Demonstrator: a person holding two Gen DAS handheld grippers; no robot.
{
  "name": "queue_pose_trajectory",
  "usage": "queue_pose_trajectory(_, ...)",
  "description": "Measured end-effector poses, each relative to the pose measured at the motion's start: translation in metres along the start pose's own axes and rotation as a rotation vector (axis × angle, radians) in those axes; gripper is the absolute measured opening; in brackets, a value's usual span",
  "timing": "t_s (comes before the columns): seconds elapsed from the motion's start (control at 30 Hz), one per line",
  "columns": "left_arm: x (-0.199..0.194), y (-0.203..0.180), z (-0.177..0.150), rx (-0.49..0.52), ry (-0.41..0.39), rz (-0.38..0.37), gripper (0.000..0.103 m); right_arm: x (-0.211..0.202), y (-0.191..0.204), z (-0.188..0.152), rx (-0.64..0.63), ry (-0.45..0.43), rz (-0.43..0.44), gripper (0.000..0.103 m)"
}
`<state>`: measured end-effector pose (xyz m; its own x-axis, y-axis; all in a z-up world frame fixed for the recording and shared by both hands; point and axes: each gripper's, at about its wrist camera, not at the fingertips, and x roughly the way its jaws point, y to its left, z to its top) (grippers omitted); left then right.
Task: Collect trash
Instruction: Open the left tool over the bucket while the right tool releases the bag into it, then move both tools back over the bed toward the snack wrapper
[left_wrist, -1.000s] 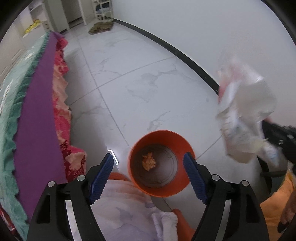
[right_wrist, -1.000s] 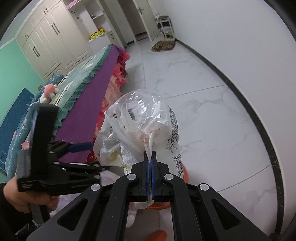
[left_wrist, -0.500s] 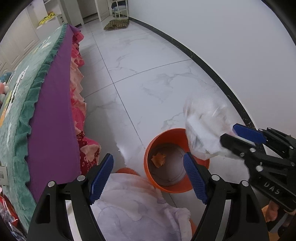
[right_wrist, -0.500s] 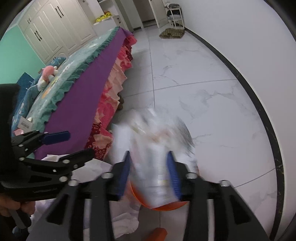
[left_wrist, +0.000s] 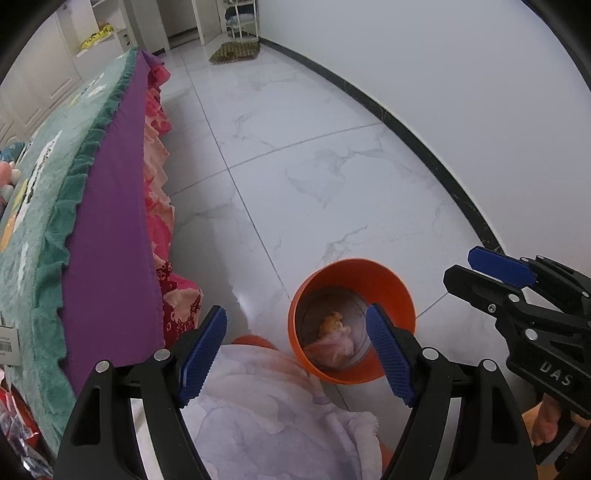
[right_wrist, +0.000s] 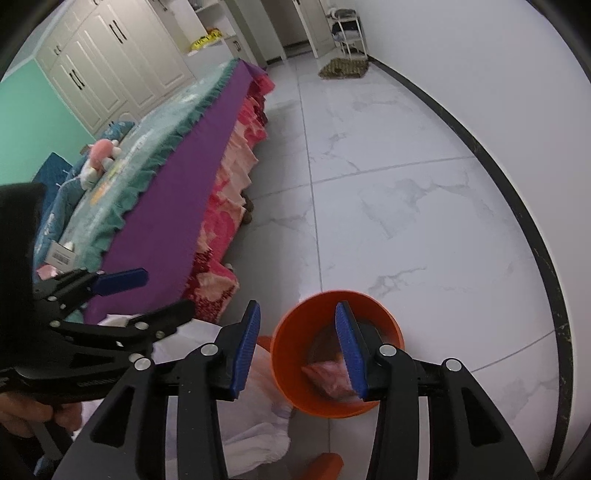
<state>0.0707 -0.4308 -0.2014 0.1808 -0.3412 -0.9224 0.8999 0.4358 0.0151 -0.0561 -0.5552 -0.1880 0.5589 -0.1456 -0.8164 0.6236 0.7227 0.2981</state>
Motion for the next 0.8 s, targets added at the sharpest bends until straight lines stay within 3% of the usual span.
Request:
queue_pose_trajectory(0.47,-0.098,0.037,-0.029,-0.098,-0.176,0.069,0.078,-0.078,0.099,0.011,-0.16,-0.13,0.179,0.045)
queue_pose_trajectory(0.57,-0.12,0.051,-0.043,-0.134,-0.211,0.097,0.078,-0.091,0.118,0.011,-0.193,-0.155,0.204,0.05)
queue_pose_trajectory(0.63,-0.135,0.062,-0.055,-0.169,-0.233,0.118,0.083,-0.1,0.137,0.008,-0.23,-0.165,0.231,0.05)
queue_pose_trajectory(0.8,-0.164,0.084,-0.086,-0.243,-0.276,0.165,0.083,-0.106,0.18,-0.002,-0.308,-0.156,0.289,0.05)
